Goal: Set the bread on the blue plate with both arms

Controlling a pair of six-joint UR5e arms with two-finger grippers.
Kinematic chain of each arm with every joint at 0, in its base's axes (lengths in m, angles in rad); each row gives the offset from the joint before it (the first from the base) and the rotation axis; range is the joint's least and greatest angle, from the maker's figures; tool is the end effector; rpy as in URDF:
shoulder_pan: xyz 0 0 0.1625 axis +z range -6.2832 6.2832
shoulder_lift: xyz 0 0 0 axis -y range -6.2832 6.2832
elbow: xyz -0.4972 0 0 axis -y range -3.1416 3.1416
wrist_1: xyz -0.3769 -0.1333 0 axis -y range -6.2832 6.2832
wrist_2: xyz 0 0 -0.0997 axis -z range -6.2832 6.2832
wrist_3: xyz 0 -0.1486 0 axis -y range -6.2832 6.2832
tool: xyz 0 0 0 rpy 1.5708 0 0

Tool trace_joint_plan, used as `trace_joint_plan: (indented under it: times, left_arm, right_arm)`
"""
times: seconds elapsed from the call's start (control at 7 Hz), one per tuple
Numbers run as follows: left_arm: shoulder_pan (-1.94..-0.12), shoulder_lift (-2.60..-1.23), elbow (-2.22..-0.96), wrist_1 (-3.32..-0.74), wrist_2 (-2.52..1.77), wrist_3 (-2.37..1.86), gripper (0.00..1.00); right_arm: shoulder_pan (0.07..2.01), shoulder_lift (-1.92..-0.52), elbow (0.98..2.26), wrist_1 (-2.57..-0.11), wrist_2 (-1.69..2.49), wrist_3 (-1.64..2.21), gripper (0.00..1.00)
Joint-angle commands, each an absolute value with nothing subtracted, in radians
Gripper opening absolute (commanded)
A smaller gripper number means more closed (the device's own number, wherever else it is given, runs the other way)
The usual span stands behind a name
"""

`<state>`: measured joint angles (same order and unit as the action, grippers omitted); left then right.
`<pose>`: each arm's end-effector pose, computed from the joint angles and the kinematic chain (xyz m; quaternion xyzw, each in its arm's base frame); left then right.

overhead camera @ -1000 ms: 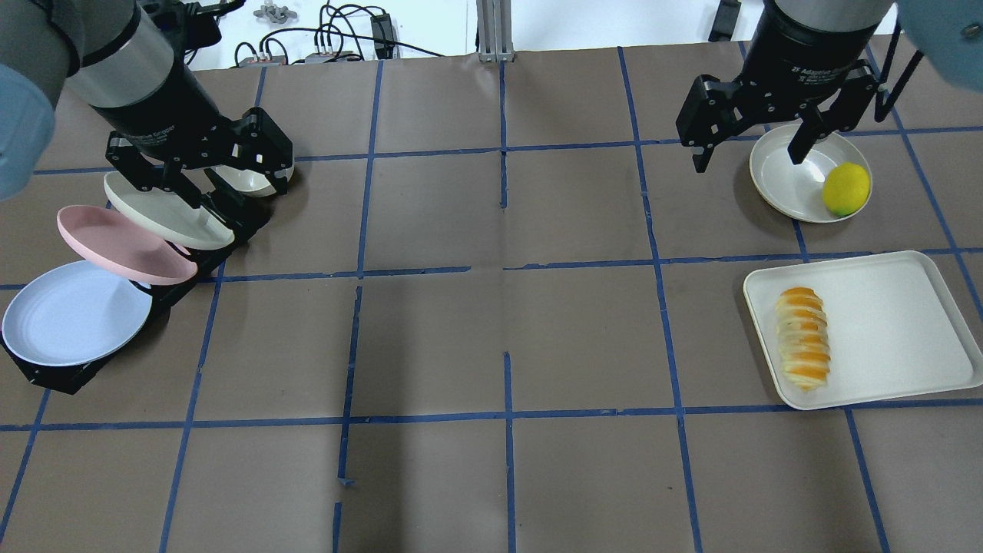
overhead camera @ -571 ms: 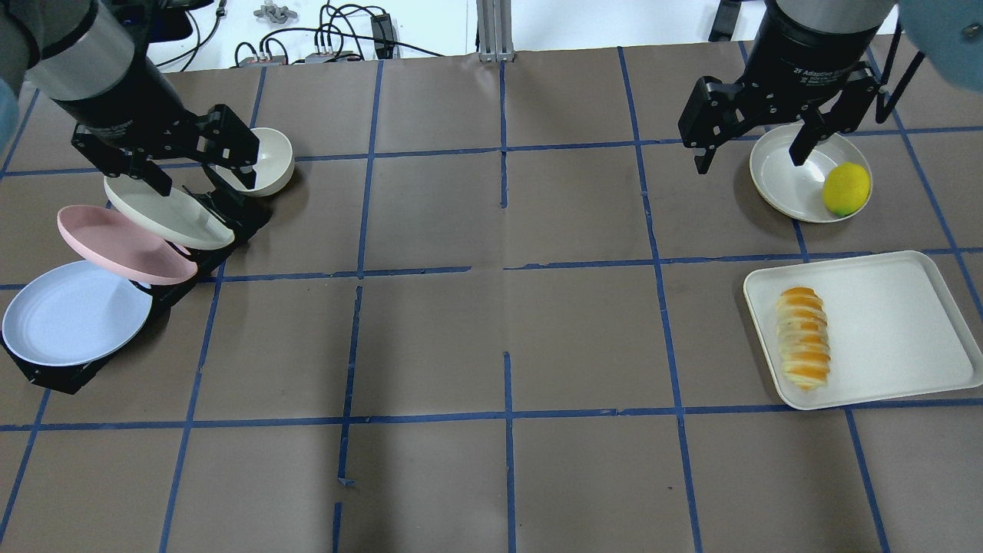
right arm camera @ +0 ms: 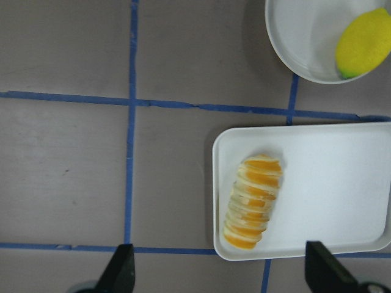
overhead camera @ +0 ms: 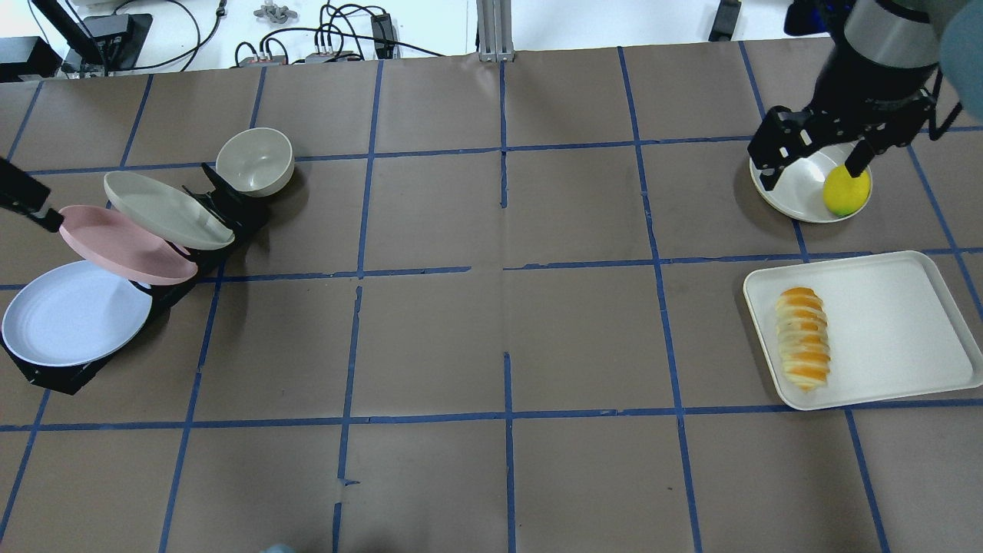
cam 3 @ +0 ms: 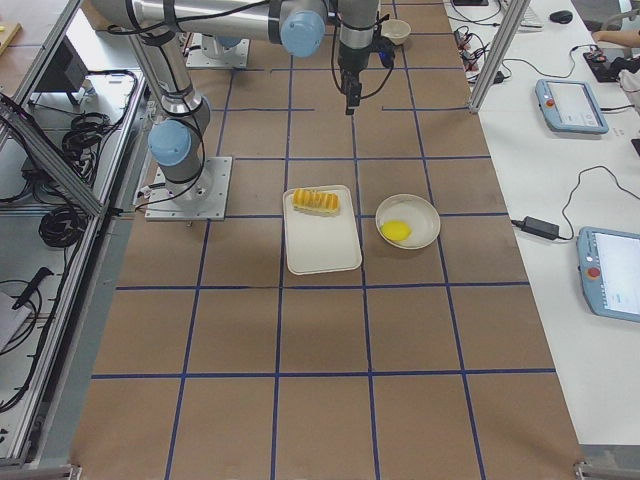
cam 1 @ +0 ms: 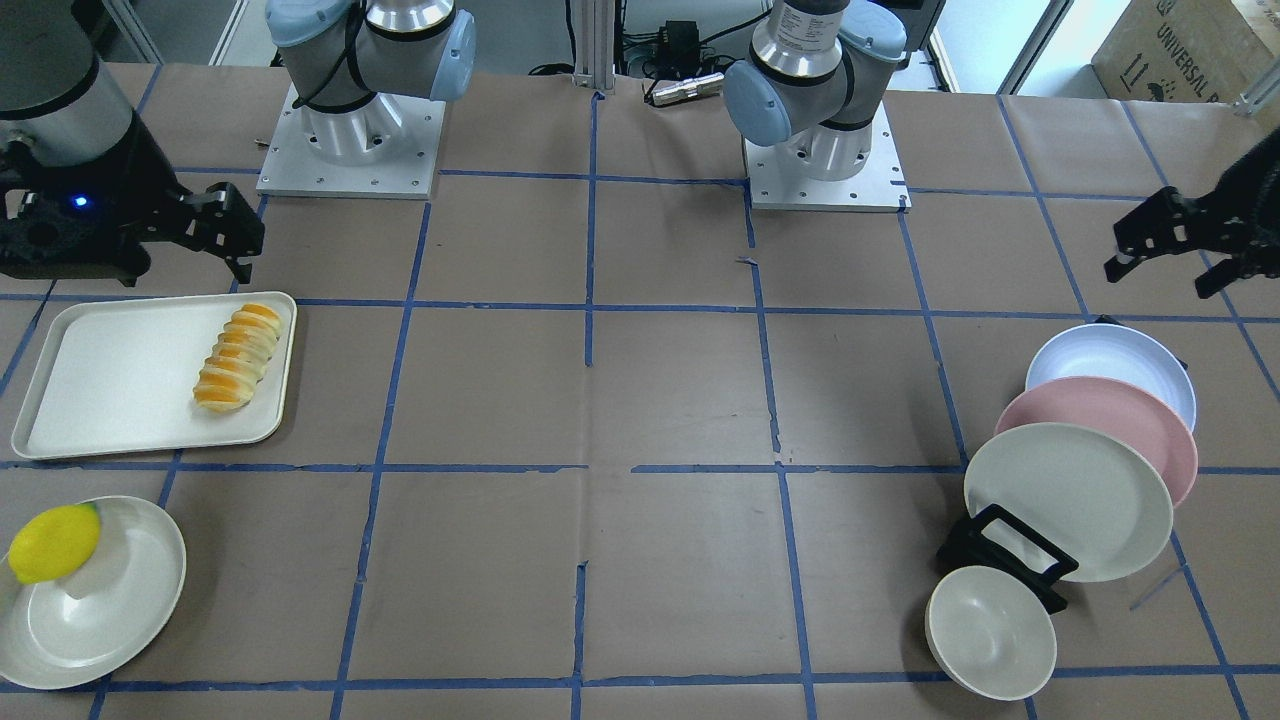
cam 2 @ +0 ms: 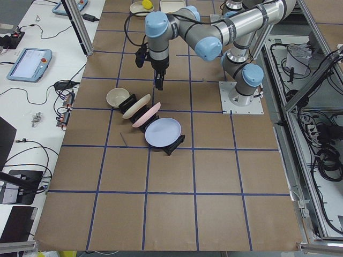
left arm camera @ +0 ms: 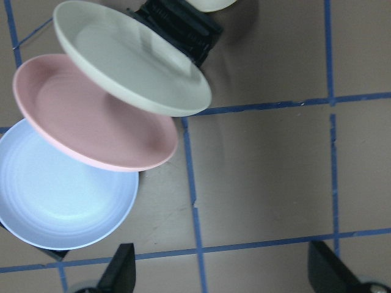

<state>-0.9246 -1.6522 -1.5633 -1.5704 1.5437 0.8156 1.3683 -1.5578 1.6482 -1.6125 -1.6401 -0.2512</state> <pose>0.1943 -0.4857 0.4748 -0.0840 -0.9957 -0.0183 0.0346 0.0251 -0.4892 0.4727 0.0252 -0.9988 -0.0315 0.0283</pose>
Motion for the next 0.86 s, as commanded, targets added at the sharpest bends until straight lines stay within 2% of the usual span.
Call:
trace_joint_plan:
  times: [0.0,0.29,0.71]
  left_arm:
    - [-0.748,-1.841,-1.485,-1.452,1.520,1.125,1.00]
    - [-0.707,-2.036,-1.332,-1.462,1.480,1.219,1.00]
    - [-0.739,-2.176,-1.315,-1.466,1.479,1.256,1.00]
  right_arm:
    - [1.191,-1.583,1.846,-1.754,-1.644,-0.259,0.95]
    - [1.166,-1.609,1.977,-1.855,-1.644,-0.238,0.97]
    - [1.138,-1.601,2.164,-2.082,-1.644,-0.229,1.00]
